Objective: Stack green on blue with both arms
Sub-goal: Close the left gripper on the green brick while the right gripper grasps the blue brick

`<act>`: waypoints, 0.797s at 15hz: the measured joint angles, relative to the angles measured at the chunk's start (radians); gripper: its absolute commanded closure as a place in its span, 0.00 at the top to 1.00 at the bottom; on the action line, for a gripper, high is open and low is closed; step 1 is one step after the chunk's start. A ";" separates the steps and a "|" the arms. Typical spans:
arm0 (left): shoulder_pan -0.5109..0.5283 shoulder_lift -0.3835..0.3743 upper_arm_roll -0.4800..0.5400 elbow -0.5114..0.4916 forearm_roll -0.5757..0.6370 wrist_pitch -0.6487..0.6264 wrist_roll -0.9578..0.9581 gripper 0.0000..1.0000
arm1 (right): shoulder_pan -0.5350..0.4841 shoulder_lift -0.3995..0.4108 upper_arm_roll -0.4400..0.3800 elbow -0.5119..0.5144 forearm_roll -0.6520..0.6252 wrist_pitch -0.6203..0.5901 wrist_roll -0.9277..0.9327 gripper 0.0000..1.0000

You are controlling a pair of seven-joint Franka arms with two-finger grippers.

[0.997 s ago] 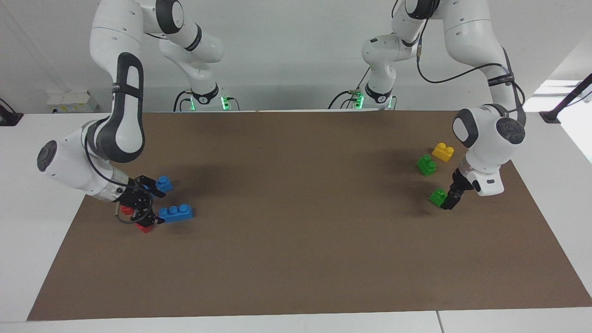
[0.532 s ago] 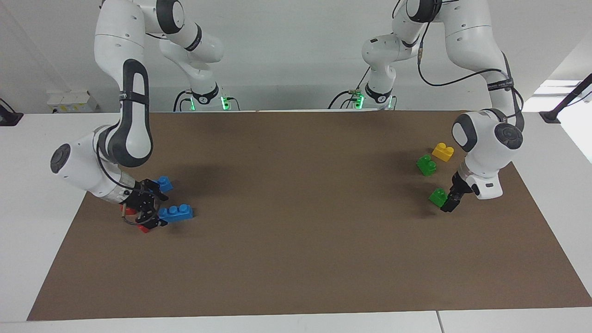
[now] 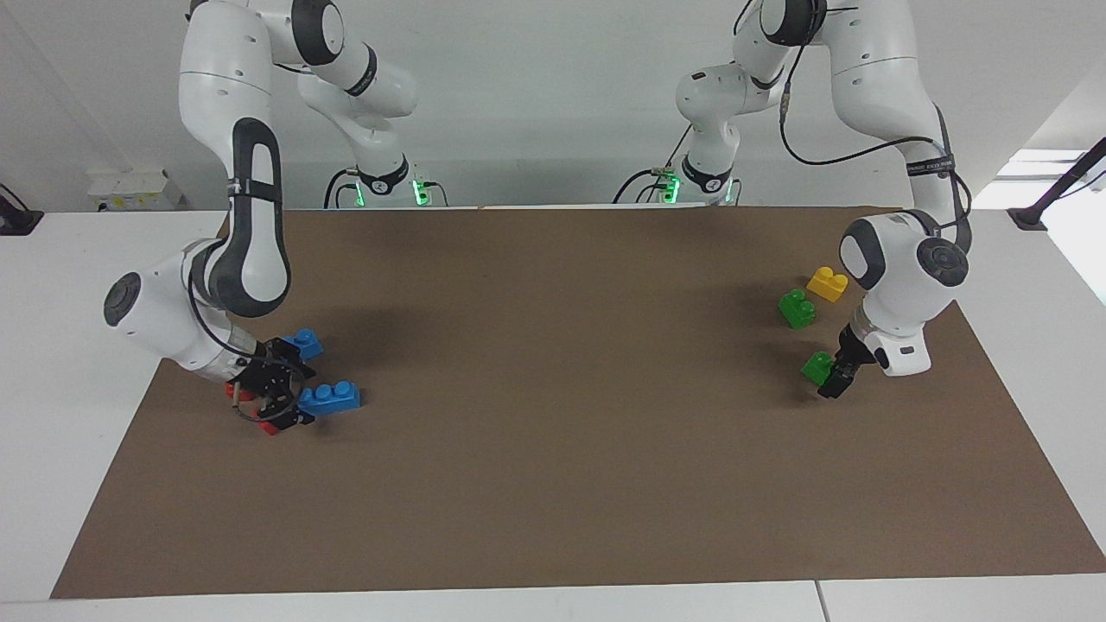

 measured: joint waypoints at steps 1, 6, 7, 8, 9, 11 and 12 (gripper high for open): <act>0.001 0.000 0.001 0.000 0.000 0.000 0.000 0.87 | -0.001 0.000 0.000 0.000 0.002 0.000 0.000 0.96; 0.002 0.000 0.001 0.000 0.000 0.021 0.000 0.85 | -0.011 0.000 -0.002 0.000 0.027 0.001 -0.008 0.91; 0.002 0.000 0.001 -0.001 0.000 0.029 0.000 0.85 | -0.013 0.000 -0.002 -0.001 0.027 0.001 -0.016 0.90; 0.002 0.001 0.001 -0.002 0.000 0.040 0.000 0.82 | -0.015 0.000 -0.002 -0.002 0.027 0.001 -0.022 0.88; 0.002 0.003 0.000 -0.003 0.000 0.047 0.000 0.80 | -0.016 0.000 -0.002 -0.003 0.027 0.001 -0.023 0.87; 0.002 0.009 -0.001 -0.004 0.000 0.056 0.000 0.73 | -0.020 0.000 -0.003 -0.005 0.027 0.001 -0.033 0.81; 0.002 0.012 0.000 -0.004 0.000 0.057 0.000 0.68 | -0.022 0.000 -0.003 -0.006 0.028 0.001 -0.038 0.78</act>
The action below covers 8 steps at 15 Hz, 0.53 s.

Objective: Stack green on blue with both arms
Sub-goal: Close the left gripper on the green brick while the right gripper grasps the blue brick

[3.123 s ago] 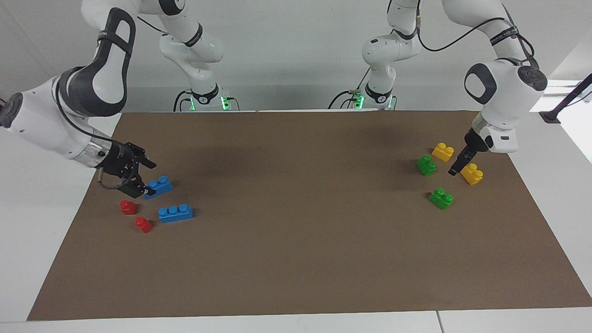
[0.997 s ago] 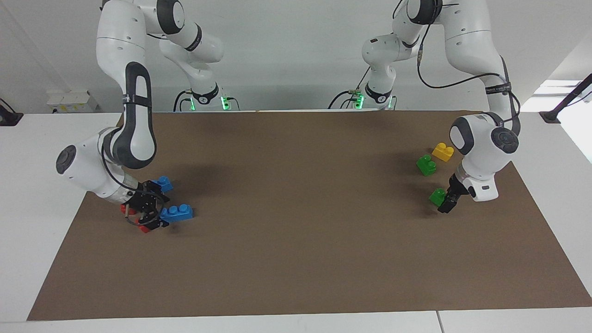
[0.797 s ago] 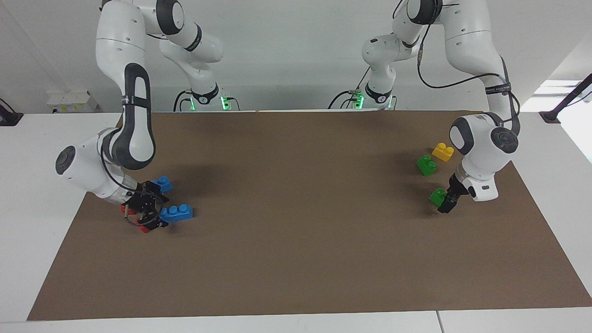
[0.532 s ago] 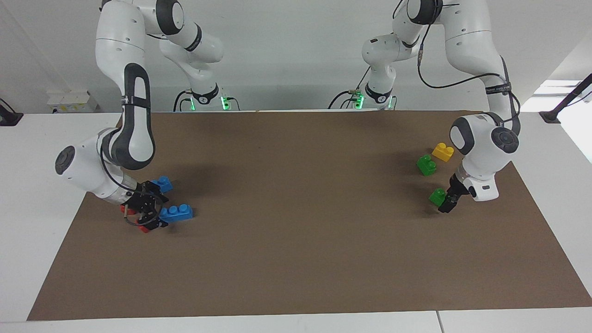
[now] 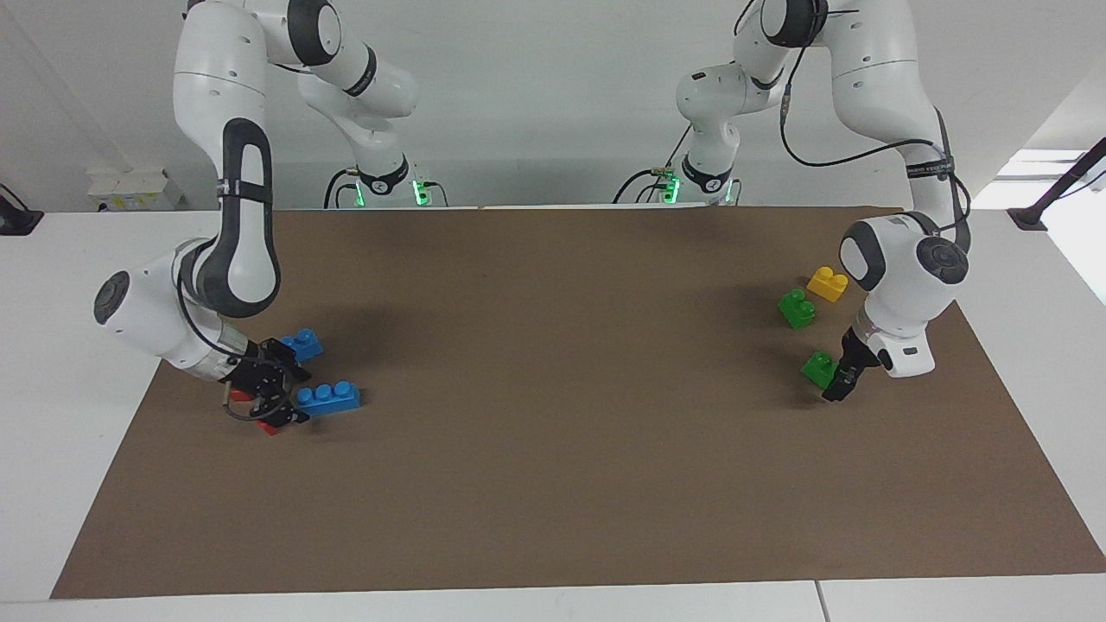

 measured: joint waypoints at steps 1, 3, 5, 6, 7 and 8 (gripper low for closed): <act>0.000 0.002 0.000 0.000 0.000 0.001 0.000 0.66 | -0.002 0.000 0.000 -0.001 0.000 0.000 -0.003 0.72; 0.000 0.002 0.000 0.000 0.000 0.001 0.000 0.60 | -0.003 0.000 0.000 -0.001 0.000 0.001 -0.026 0.65; 0.000 0.002 0.000 0.000 0.000 0.001 0.000 0.46 | -0.003 0.000 0.000 -0.002 0.000 0.010 -0.043 0.59; 0.000 0.002 0.000 0.000 0.000 0.001 0.000 0.33 | -0.003 0.000 0.000 -0.002 0.000 0.013 -0.044 0.52; 0.000 0.002 0.000 0.000 0.000 0.001 0.000 0.15 | -0.003 0.000 0.000 -0.002 0.000 0.014 -0.045 0.50; 0.000 0.002 0.000 0.000 0.000 0.001 0.000 0.01 | -0.003 0.000 0.001 -0.003 0.000 0.014 -0.046 0.46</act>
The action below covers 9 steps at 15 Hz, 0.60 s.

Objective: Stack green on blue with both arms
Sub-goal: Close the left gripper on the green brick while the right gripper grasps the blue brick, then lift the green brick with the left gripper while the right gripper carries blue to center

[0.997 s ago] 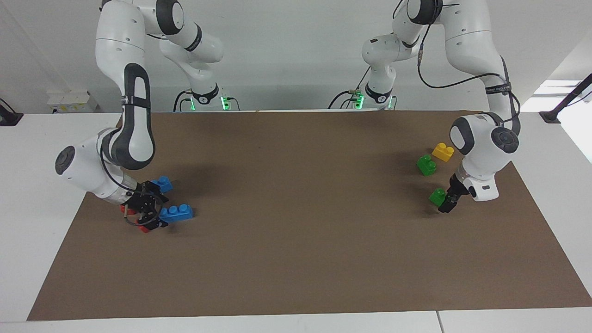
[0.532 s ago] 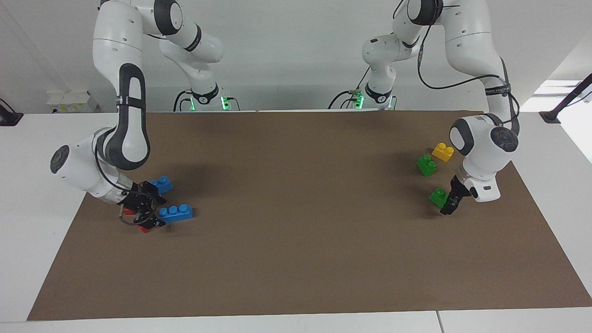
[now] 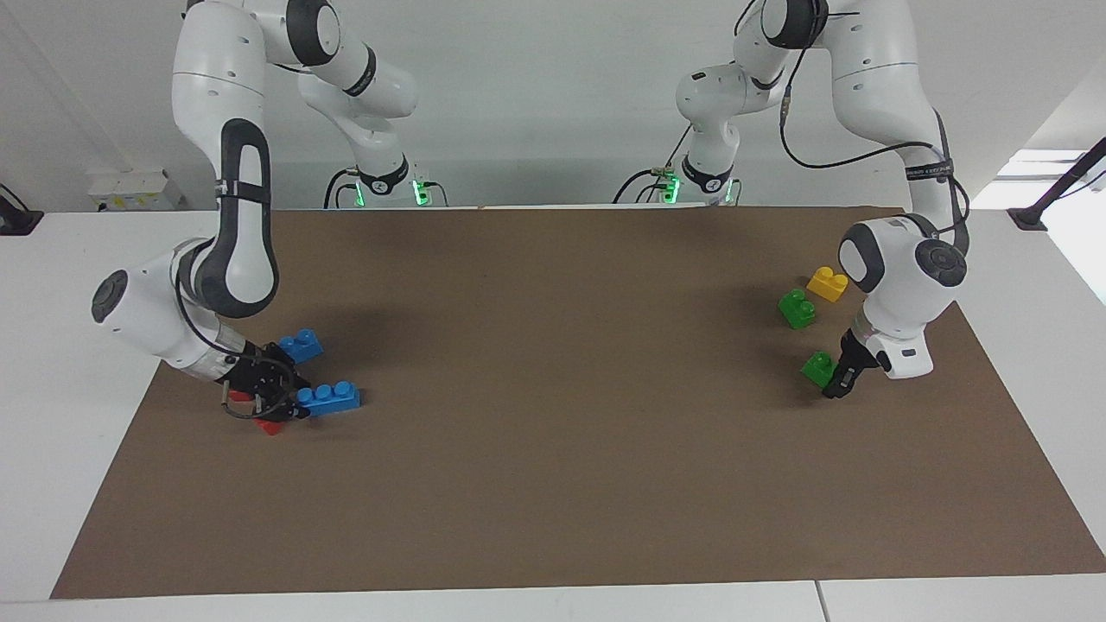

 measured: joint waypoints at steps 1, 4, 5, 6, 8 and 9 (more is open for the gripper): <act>0.000 0.000 0.000 0.000 0.000 0.000 0.000 0.00 | 0.000 0.000 0.000 0.000 0.000 0.000 0.000 0.43; 0.000 0.000 -0.001 0.000 0.000 0.000 0.000 0.00 | 0.000 0.000 0.001 0.000 0.000 0.000 0.000 0.29; 0.000 0.000 -0.001 0.000 0.000 0.000 0.000 0.00 | 0.002 0.000 0.002 0.000 0.000 0.000 0.000 0.25; 0.000 0.000 -0.001 0.000 0.000 0.000 0.000 0.00 | 0.004 0.000 0.003 0.000 0.000 0.001 -0.001 0.21; 0.000 0.000 -0.002 0.001 0.000 0.000 0.000 0.00 | 0.010 0.000 0.003 0.000 0.000 0.001 -0.001 0.00; -0.001 0.000 -0.003 0.002 0.000 0.000 -0.001 0.00 | 0.011 0.000 0.003 0.000 0.000 0.001 -0.001 0.00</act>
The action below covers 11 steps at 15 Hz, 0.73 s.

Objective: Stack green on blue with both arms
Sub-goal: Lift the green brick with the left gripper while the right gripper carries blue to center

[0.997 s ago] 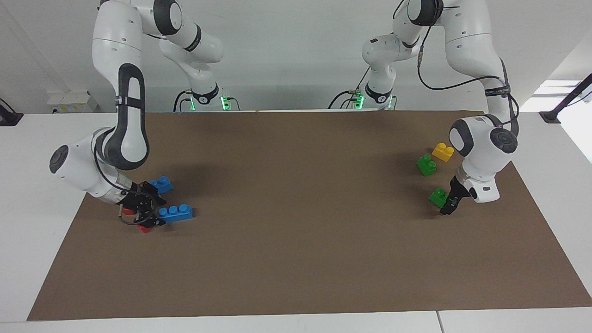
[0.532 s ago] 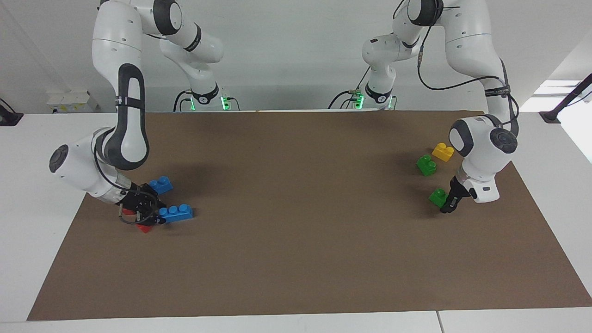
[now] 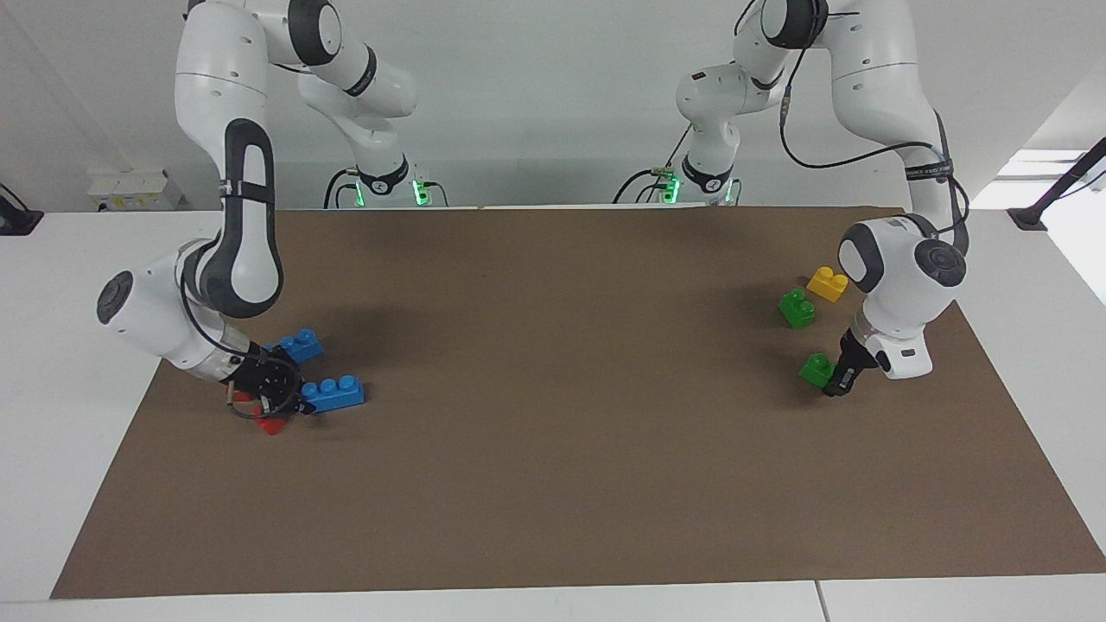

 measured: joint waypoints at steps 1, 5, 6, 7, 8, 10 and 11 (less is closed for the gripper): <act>0.000 -0.002 -0.001 0.002 0.000 -0.002 -0.001 0.00 | 0.000 0.000 0.000 0.000 0.000 0.000 -0.001 0.00; -0.005 -0.053 -0.007 0.012 0.000 -0.064 -0.004 0.00 | 0.018 0.000 0.006 0.002 0.007 0.008 -0.004 0.00; -0.007 -0.080 -0.010 0.015 0.000 -0.097 -0.005 0.00 | 0.034 0.000 0.007 0.005 0.036 0.018 0.000 0.00; -0.011 -0.105 -0.013 0.016 0.000 -0.129 -0.006 0.00 | 0.050 0.000 0.007 0.012 0.071 0.022 0.008 0.00; -0.020 -0.132 -0.013 0.017 -0.002 -0.161 -0.015 0.00 | 0.068 0.000 0.008 0.024 0.098 0.022 0.018 0.00; -0.041 -0.185 -0.014 0.017 -0.016 -0.219 -0.059 0.00 | 0.106 -0.001 0.009 0.057 0.115 0.019 0.046 0.00; -0.048 -0.211 -0.015 0.018 -0.030 -0.249 -0.080 0.00 | 0.129 -0.002 0.011 0.075 0.117 0.012 0.082 0.00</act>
